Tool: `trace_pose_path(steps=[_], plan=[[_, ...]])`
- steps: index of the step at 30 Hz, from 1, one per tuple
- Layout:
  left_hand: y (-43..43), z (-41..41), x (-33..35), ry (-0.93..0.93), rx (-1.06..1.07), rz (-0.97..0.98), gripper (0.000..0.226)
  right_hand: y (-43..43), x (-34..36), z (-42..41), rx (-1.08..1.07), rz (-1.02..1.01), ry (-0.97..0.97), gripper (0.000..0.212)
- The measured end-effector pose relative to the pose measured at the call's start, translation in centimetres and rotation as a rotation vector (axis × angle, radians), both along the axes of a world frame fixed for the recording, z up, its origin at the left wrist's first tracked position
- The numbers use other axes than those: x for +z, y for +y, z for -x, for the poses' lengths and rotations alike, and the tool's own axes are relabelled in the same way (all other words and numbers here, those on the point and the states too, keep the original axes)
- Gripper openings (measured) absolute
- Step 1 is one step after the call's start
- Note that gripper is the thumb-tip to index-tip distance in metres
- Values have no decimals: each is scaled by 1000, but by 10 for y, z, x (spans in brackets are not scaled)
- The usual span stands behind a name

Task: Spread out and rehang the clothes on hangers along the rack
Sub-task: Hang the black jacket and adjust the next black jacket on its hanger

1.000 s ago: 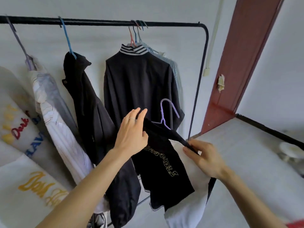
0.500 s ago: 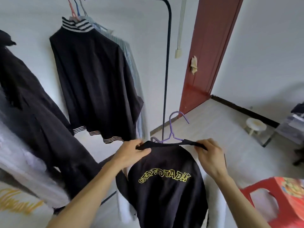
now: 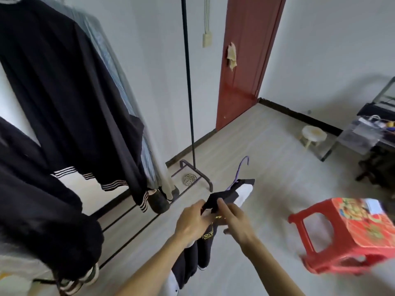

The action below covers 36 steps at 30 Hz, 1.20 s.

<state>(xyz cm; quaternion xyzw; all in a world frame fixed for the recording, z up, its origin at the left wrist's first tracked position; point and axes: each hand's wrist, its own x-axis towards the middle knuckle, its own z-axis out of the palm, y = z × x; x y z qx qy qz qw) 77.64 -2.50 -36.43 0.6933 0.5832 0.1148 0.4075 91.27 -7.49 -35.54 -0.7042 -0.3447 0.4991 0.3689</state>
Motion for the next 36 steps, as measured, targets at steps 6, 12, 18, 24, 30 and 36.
trace_pose_path(steps=[6, 12, 18, 24, 30, 36], plan=[[-8, -6, -4, 10, -140, -23, 17, 23, -7, 9, -80, -1, -161, 31], [8, 17, 12, -49, -423, 220, 36, 25, -6, 2, -116, 26, -267, 14], [70, 45, 42, 66, -349, -67, 53, 12, 21, -24, -71, -20, -470, 9], [105, 43, 51, 341, -479, -390, 83, 6, 54, -49, 12, -83, -665, 15], [106, 20, 46, 232, -589, -421, 37, 10, 73, -63, 53, -223, -787, 13], [100, 13, 56, -11, -484, -401, 21, 5, 68, -87, 101, -338, -844, 23]])
